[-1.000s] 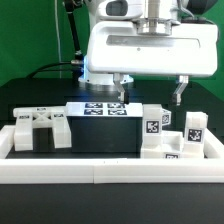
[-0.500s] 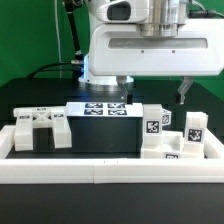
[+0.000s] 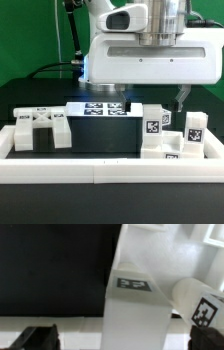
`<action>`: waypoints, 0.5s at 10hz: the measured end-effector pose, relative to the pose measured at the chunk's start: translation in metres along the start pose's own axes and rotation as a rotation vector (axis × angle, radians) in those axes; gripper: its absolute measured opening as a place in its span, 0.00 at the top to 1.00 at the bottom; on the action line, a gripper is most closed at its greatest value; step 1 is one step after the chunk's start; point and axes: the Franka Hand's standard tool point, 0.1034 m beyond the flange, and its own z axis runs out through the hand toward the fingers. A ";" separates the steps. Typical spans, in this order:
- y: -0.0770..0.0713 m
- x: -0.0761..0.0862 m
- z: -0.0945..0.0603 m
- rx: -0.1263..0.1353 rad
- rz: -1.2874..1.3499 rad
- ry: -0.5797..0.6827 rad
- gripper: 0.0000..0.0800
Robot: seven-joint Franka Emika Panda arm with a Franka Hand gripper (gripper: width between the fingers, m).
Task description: Assemble chair
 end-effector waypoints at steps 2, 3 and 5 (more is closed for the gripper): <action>0.001 0.000 0.003 -0.003 0.000 0.001 0.19; 0.001 0.000 0.005 -0.004 0.012 0.006 0.33; 0.001 0.000 0.005 -0.004 0.032 0.006 0.64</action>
Offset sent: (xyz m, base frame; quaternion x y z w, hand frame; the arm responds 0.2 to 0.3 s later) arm 0.0000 0.0000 0.0000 0.0000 0.0000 0.0650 0.9979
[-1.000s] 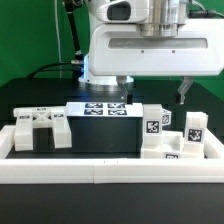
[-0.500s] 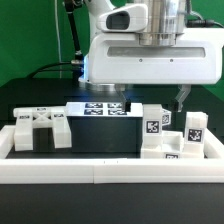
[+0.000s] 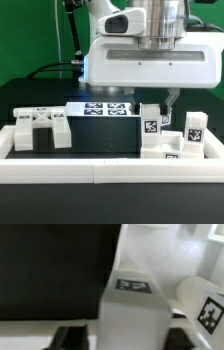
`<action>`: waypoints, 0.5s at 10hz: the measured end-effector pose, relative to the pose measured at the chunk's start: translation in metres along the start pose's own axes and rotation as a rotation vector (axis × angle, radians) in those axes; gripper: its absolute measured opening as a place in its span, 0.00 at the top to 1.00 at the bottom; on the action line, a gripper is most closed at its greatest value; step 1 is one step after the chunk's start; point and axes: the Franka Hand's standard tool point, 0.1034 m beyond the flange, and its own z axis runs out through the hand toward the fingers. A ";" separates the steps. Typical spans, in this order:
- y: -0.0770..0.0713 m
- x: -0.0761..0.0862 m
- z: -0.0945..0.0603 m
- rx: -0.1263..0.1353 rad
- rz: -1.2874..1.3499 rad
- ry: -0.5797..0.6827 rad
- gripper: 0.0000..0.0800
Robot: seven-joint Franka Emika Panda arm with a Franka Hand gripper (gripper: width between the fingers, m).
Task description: Assemble chair
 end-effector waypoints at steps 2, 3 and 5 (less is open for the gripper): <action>0.000 0.000 0.000 0.001 0.099 0.000 0.64; 0.000 0.000 0.000 0.001 0.182 0.000 0.64; 0.000 0.000 0.000 0.001 0.289 -0.001 0.64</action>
Offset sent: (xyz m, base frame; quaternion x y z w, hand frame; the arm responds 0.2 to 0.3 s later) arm 0.0000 0.0000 0.0000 0.0000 0.0000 0.1938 0.9810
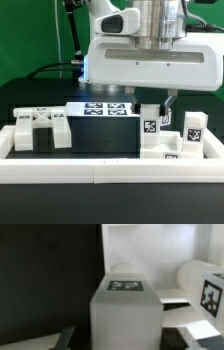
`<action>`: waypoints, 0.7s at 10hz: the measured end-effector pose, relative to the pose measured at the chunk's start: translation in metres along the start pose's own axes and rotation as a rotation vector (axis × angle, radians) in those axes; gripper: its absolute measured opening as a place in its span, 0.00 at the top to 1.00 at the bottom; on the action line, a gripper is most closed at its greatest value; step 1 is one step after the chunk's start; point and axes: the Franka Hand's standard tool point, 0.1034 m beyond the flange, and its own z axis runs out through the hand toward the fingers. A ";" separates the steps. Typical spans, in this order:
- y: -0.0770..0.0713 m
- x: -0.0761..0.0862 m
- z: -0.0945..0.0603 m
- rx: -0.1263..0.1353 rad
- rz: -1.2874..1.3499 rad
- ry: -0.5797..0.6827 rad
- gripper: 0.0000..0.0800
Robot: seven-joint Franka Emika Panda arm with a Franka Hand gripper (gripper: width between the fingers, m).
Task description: Assemble chair
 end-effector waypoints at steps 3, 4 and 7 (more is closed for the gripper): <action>-0.001 -0.001 0.000 0.002 0.261 -0.003 0.64; -0.001 -0.001 0.001 0.001 0.363 -0.005 0.64; -0.002 -0.002 0.002 0.004 0.612 -0.002 0.64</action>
Offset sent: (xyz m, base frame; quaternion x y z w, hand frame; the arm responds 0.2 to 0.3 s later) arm -0.0044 -0.0007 -0.0022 -0.0028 -0.0187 0.2661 0.9638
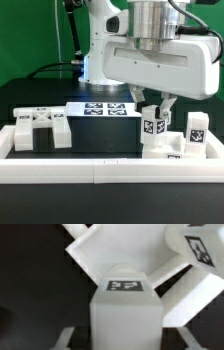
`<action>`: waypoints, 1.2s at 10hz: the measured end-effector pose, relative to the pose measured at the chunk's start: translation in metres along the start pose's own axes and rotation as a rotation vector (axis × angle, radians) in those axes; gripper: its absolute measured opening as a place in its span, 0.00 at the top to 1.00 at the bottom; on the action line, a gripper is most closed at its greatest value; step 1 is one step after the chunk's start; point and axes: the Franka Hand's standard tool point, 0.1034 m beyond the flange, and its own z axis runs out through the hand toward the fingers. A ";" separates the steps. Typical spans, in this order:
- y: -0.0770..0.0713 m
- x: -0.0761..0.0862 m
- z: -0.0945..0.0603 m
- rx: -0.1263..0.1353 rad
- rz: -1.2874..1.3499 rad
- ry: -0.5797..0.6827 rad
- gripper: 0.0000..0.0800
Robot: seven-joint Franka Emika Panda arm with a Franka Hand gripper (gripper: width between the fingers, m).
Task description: Assemble chair
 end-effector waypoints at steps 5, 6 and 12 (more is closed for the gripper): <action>-0.003 -0.002 0.001 0.027 0.473 -0.018 0.64; -0.004 -0.002 0.001 0.028 0.529 -0.021 0.64; -0.006 -0.005 -0.001 0.020 0.483 -0.034 0.24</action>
Offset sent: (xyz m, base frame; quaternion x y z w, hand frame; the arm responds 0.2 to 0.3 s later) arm 0.0002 0.0029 -0.0056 0.0016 -0.0127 0.1865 0.9824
